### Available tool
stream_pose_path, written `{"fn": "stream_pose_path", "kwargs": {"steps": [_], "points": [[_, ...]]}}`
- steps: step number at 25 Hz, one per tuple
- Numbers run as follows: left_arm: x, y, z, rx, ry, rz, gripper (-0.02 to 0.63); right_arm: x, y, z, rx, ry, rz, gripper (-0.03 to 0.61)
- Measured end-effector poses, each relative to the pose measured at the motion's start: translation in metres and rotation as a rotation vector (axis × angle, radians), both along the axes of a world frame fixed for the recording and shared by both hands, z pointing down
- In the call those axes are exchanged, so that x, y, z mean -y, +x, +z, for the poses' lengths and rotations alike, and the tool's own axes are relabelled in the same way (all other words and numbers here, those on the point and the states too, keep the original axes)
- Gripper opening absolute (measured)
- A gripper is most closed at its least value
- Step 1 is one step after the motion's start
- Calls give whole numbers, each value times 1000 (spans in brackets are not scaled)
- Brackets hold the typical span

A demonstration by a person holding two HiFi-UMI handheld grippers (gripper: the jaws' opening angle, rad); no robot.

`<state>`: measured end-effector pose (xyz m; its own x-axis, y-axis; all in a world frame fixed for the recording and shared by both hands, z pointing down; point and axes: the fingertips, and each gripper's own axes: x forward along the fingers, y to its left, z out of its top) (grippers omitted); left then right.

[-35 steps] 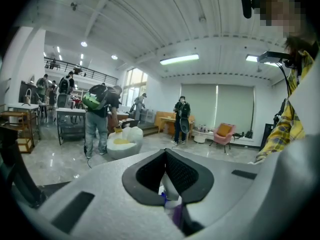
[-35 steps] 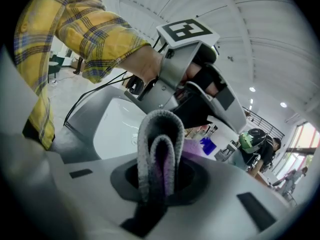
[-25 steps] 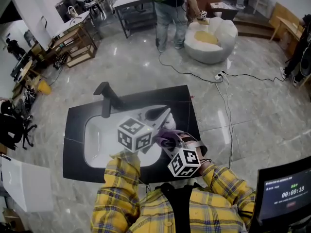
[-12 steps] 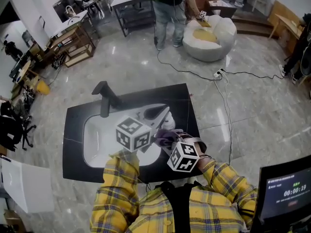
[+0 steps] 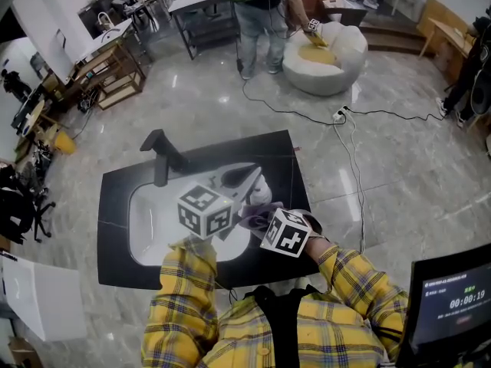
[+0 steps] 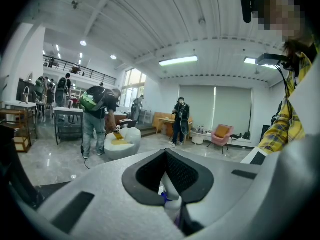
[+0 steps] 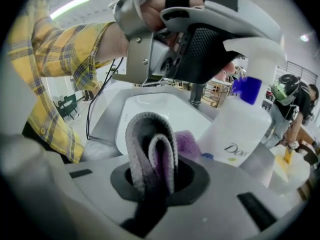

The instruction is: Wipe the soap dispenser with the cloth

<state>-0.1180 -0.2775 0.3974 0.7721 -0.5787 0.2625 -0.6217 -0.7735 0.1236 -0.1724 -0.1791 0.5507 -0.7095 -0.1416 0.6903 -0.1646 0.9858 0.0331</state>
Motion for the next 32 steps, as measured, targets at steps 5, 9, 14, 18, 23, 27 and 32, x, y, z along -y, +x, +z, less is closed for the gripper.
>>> {"fn": "stream_pose_path", "kwargs": {"steps": [5,9,14,18,23,27,32], "points": [[0,1,0,13,-3,-10,5,2,2,0,35,-115,26,48],[1,1,0,34,-1,-32,5,-1,6,-12,94,-161,46,48],[1,0,2,62,12,-56,6,-14,21,-41,134,-119,26,48],[4,-14,-5,-3,-36,-116,8,-23,45,-66,155,-125,1,48],[-10,-14,-10,-18,-71,-165,8,-11,82,-87,156,-135,99,48],[-16,-19,-1,85,-71,-251,9,4,99,-92,163,-124,195,48],[-26,-17,-3,75,-73,-311,109,11,106,-92,178,-121,258,48]]}}
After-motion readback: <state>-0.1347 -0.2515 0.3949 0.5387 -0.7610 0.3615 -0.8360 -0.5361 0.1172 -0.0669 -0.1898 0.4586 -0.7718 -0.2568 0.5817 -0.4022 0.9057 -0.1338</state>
